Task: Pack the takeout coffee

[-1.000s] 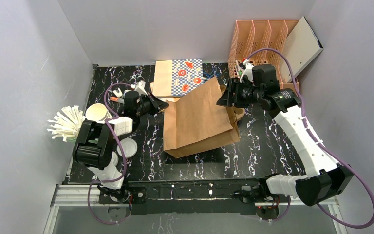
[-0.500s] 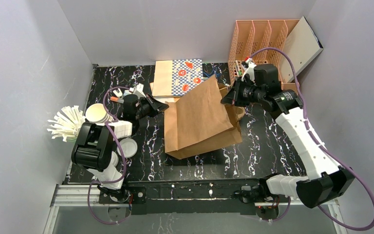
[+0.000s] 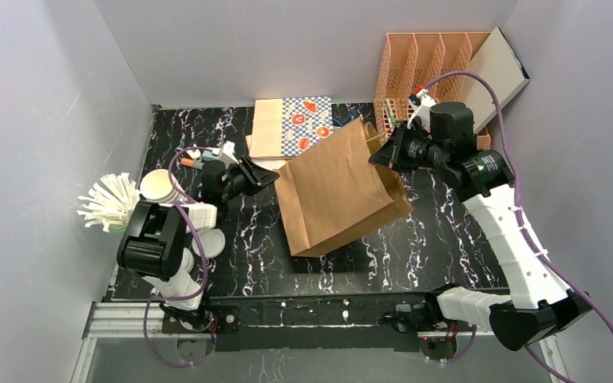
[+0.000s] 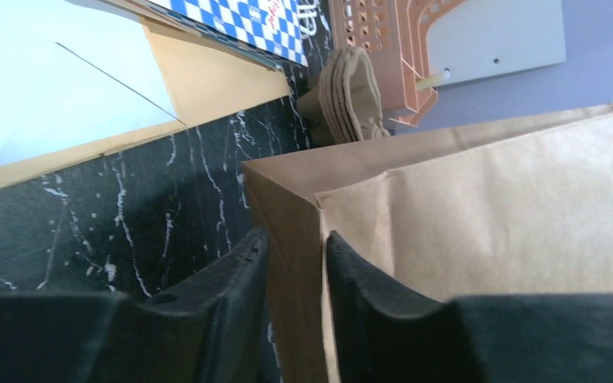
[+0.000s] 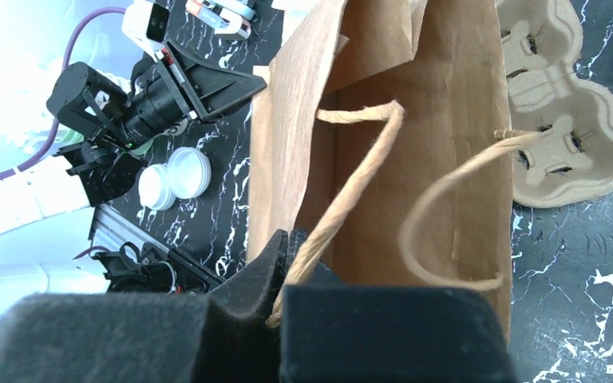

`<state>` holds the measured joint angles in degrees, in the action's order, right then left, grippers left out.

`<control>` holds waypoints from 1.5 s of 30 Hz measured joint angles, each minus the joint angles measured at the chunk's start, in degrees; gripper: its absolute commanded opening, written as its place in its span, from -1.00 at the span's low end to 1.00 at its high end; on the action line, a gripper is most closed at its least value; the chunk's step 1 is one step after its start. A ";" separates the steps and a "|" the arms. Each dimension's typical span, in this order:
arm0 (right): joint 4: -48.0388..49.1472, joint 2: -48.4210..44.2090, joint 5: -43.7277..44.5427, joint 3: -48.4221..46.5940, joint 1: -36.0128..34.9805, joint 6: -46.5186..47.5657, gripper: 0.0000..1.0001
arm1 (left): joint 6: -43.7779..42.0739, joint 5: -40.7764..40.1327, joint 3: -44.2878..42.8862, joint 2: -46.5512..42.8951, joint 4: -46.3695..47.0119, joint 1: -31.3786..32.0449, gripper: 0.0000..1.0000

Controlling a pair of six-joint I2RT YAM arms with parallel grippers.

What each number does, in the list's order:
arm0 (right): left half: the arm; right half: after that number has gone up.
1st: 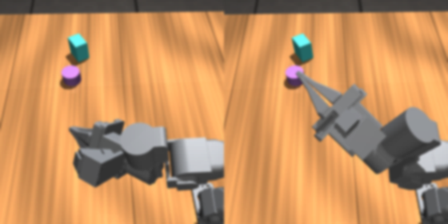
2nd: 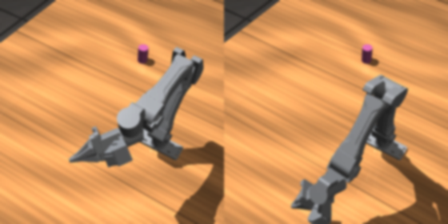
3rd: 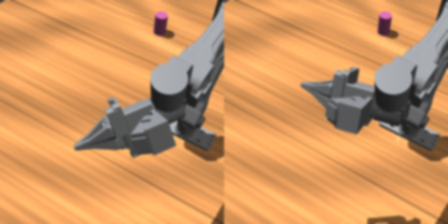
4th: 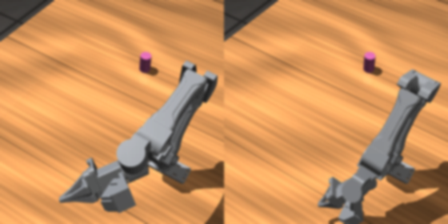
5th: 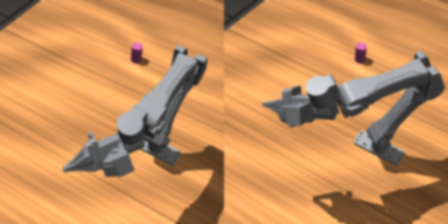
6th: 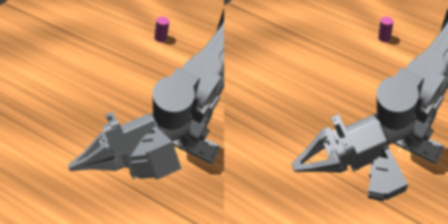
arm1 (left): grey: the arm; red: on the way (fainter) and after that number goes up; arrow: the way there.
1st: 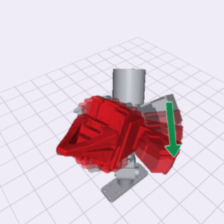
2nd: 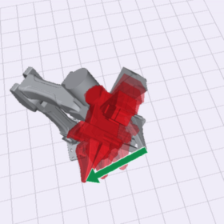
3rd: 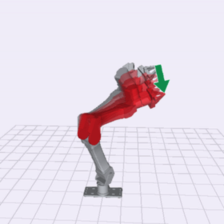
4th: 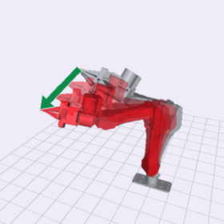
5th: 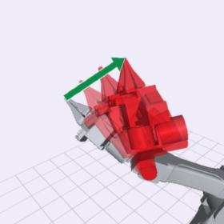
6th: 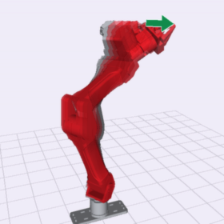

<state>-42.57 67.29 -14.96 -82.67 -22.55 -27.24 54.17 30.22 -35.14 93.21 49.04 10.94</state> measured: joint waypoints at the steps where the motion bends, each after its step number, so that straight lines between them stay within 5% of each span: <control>1: -0.11 0.00 -0.07 -0.28 0.02 0.00 -0.97 | -0.20 -0.15 0.15 0.00 0.11 -0.07 -0.15; 10: -2.51 2.36 -2.89 -6.60 0.04 1.36 -0.97 | -0.74 -0.83 3.10 -3.61 -0.07 -0.44 0.04; 16: -4.83 4.55 -3.30 -9.53 0.04 2.84 -0.97 | -3.65 -2.56 4.48 -10.97 -4.61 1.57 -0.25; 19: -5.64 5.86 -4.42 -9.79 -0.04 3.30 -0.97 | -7.21 -5.55 4.37 -13.57 -10.25 6.03 -0.50; 23: -6.08 7.17 -6.03 -9.79 -1.01 3.50 -0.97 | -11.39 -8.87 4.28 -14.82 -16.74 11.41 -0.62; 28: -6.69 7.30 -7.45 -9.79 -2.89 3.91 -0.97 | -13.53 -10.58 4.24 -12.44 -19.45 12.17 -0.62; 32: -6.88 7.28 -8.24 -8.92 -3.74 4.55 -0.97 | -13.70 -10.78 4.09 -8.52 -19.52 12.44 -0.38; 45: -7.02 6.91 -9.25 -7.48 -3.80 4.98 -0.97 | -13.70 -9.94 -1.25 0.98 -15.87 12.87 -0.46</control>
<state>-49.58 74.19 -24.21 -90.15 -26.35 -22.26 40.47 20.27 -36.38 94.19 33.17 23.81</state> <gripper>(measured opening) 0.041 0.288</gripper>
